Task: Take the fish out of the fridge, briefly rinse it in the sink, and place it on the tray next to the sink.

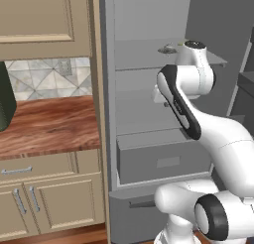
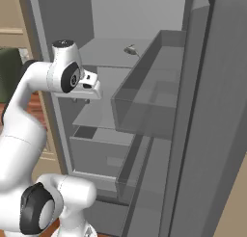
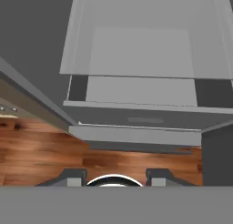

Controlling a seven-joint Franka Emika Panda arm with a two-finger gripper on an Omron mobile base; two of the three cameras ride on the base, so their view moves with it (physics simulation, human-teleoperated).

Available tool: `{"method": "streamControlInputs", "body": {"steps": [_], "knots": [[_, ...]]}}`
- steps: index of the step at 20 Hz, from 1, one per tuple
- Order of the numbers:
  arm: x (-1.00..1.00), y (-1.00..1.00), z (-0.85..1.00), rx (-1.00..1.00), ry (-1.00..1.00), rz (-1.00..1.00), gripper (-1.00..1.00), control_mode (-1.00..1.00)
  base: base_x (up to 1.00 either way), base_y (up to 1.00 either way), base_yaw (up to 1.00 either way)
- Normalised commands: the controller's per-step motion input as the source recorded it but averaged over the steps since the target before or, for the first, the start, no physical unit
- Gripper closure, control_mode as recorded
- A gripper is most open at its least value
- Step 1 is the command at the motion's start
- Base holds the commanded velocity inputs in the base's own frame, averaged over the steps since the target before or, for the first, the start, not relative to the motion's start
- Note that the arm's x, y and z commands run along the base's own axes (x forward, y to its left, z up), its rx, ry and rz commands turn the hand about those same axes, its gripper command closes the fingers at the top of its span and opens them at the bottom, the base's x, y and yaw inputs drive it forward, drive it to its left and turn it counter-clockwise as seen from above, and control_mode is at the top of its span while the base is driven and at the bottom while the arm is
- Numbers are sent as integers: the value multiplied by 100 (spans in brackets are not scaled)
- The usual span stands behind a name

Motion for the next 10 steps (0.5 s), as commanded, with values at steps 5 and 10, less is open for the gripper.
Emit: {"method": "streamControlInputs", "body": {"steps": [5, 10], "knots": [[-19, -5, 9, 0, -22, 0, -100, -100, 0, 0, 0], [-28, -1, 32, 0, -37, -1, -100, -100, 0, 0, 0]]}}
